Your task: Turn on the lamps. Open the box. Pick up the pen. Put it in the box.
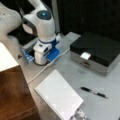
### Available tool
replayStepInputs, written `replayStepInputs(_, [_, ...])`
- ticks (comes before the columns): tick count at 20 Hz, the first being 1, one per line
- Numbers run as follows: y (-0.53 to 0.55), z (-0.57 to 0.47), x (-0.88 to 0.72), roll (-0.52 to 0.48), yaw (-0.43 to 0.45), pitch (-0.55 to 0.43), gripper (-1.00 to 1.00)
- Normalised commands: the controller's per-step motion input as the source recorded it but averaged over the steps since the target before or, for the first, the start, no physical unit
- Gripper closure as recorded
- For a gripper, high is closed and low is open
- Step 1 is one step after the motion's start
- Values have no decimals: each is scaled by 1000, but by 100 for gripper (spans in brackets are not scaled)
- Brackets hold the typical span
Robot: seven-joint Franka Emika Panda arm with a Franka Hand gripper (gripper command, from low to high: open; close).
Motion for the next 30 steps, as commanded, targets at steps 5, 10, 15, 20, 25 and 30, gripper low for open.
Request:
replayStepInputs(5, [50, 152, -156, 63, -17, -104, 100])
replayStepInputs(10, [24, 238, -82, 57, 3, 18, 100])
replayStepInputs(15, [16, 252, -64, 49, 8, 91, 100])
replayStepInputs(20, [3, 226, -2, 66, 1, 127, -100])
replayStepInputs(25, [44, 143, 93, 62, -37, 129, -100])
replayStepInputs(30, [70, 138, 157, 52, -53, 143, -100])
